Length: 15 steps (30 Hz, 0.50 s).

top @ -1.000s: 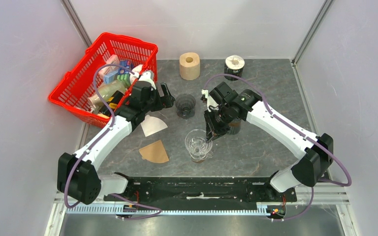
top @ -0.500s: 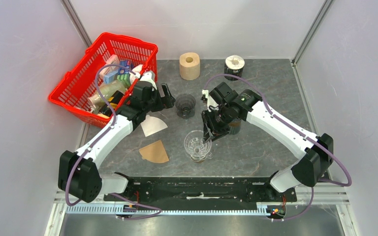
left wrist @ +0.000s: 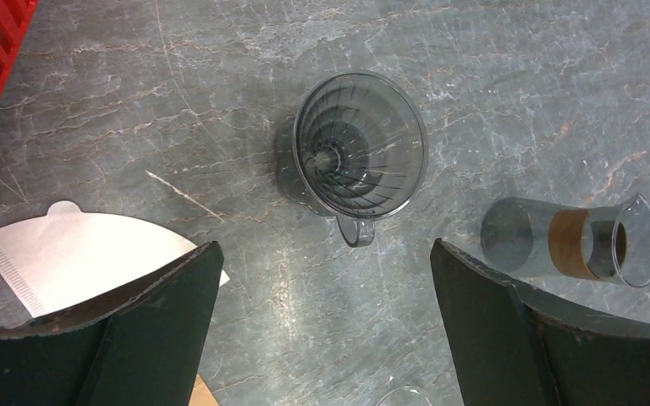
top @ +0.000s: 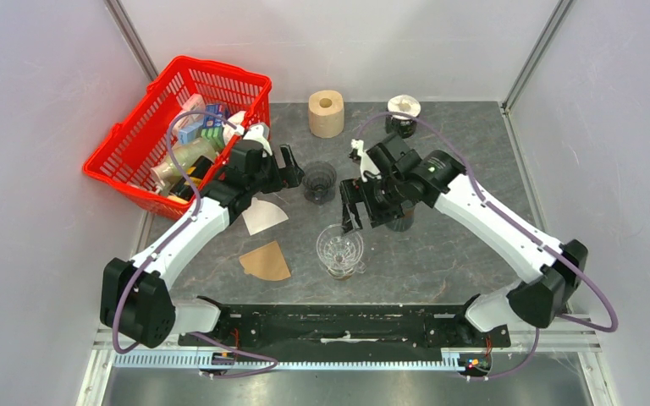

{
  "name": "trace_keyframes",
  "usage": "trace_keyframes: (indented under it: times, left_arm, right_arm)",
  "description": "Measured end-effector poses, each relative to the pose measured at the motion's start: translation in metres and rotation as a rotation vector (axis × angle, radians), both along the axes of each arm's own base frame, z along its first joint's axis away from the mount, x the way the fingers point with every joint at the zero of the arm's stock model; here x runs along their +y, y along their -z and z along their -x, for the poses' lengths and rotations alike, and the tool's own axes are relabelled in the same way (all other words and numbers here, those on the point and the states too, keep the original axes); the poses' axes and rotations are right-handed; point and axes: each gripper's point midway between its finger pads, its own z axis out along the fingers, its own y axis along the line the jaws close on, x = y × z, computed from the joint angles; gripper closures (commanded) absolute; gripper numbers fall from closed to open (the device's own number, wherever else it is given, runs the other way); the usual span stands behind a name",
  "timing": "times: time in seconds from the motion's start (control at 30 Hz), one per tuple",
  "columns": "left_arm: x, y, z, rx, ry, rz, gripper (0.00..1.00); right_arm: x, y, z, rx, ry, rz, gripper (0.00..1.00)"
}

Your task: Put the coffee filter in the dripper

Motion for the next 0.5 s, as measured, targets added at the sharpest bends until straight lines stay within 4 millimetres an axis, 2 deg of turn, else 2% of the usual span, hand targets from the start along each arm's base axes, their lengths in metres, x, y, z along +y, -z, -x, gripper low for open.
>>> trace_keyframes:
  times: [0.17, 0.37, 0.5]
  left_arm:
    - [-0.003, 0.0, 0.001, 0.003, 0.014, 0.008, 0.0]
    - [-0.005, 0.0, 0.005, 0.014, 0.021, 0.003, 0.0]
    - [0.001, -0.001, 0.007, 0.04, -0.007, -0.016, 0.0]
  right_arm:
    - [-0.024, -0.028, -0.022, -0.203, 0.124, 0.02, 0.03]
    - [-0.075, -0.071, -0.047, -0.492, 0.395, 0.001, 0.03]
    - [-0.102, -0.074, -0.06, -0.594, 0.552, -0.002, 0.03]
